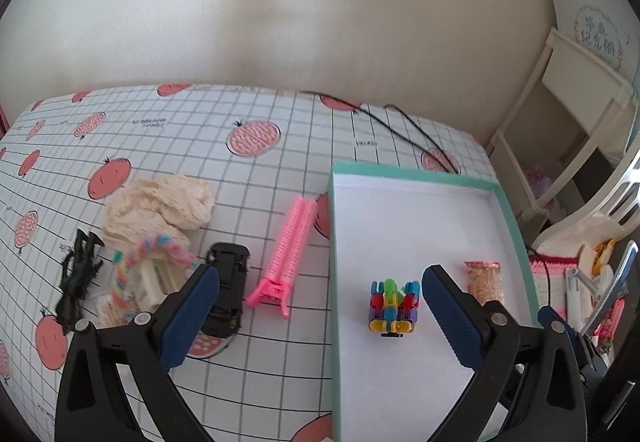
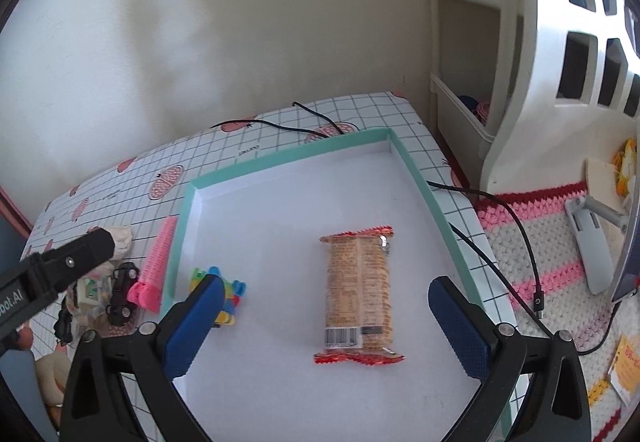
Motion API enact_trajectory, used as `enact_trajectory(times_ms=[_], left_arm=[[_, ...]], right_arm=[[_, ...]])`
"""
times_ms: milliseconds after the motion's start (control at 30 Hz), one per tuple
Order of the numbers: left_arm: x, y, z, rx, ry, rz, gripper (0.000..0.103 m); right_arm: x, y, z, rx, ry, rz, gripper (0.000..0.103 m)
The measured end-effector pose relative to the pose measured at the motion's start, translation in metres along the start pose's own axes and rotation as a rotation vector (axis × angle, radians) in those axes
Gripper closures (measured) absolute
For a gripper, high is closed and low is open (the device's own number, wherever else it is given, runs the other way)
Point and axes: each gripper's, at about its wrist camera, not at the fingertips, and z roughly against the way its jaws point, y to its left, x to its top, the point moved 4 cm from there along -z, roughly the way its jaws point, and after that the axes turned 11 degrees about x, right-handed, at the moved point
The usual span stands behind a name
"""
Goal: Organize objects
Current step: 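Move both grippers back from the tray toward the remaining items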
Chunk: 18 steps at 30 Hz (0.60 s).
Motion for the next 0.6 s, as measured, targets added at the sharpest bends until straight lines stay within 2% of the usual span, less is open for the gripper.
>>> enact_trajectory(times_ms=[233, 400, 600], left_arm=[[0.015, 0.042, 0.025, 0.025, -0.082, 0.036, 0.002], [0.025, 0.086, 0.037, 0.049, -0.121, 0.083, 0.002], [0.029, 0.141, 0.037, 0.062, -0.096, 0.161, 0.002]], right_arm=[[0.001, 0.033, 0.006, 0.056, -0.013, 0.026, 0.0], [0.0, 0.073, 0.005, 0.113, -0.014, 0.081, 0.0], [-0.008, 0.128, -0.005, 0.165, 0.006, 0.158, 0.0]])
